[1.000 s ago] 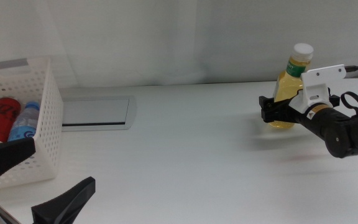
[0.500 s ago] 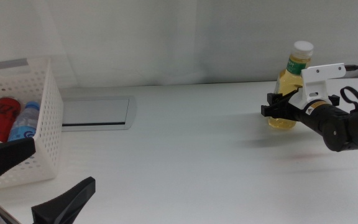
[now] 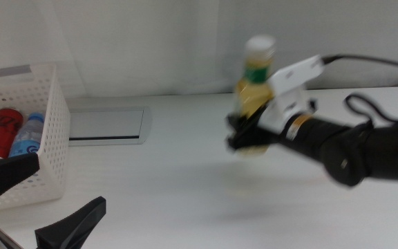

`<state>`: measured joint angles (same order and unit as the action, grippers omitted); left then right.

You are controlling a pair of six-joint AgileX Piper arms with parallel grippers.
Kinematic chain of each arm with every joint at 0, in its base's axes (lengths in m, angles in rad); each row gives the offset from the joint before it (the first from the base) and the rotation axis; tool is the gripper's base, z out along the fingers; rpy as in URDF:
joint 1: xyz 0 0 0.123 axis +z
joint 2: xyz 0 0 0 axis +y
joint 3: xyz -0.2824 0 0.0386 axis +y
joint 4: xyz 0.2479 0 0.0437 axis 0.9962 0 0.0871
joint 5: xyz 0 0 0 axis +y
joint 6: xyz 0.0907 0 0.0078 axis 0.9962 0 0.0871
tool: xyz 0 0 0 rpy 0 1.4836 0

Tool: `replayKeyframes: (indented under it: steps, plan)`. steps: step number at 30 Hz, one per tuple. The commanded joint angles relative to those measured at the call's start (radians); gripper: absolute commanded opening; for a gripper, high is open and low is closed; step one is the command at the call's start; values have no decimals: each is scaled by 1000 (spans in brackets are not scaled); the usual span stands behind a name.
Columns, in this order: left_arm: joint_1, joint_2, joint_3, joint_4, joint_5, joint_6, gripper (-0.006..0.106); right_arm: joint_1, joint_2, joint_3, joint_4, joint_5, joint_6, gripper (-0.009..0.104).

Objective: Use arms to grab the bottles and put them into the dustbin to the left of the table.

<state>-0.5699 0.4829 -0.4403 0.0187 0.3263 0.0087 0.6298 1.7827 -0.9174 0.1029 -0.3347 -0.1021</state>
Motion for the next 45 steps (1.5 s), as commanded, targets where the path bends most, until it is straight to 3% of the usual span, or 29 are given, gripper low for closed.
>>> replayKeyframes:
  steps: [1,9,22,25,26,27,37,45]
  plan:
    - [-10,0,5,-8,-3,-1,91,66,-18,23,10,-68,-3,-3]
    - [-10,0,5,-8,-3,-1,91,208,11,72,113,-125,-3,-3]
    - [-10,0,5,-8,-1,-1,91,229,121,72,115,-147,-3,-3]
    - [-10,0,5,-8,-1,-1,91,229,121,72,115,-82,-3,81]
    - [-10,0,5,-8,-1,-1,91,229,121,72,115,-83,-3,96]
    - [-10,0,5,-8,-1,-1,91,229,119,72,115,-69,-6,103]
    - [-10,0,5,-8,-1,-1,91,227,-14,72,109,107,-69,103]
    - [-10,0,5,-8,-1,-1,91,169,-243,72,114,382,-165,103]
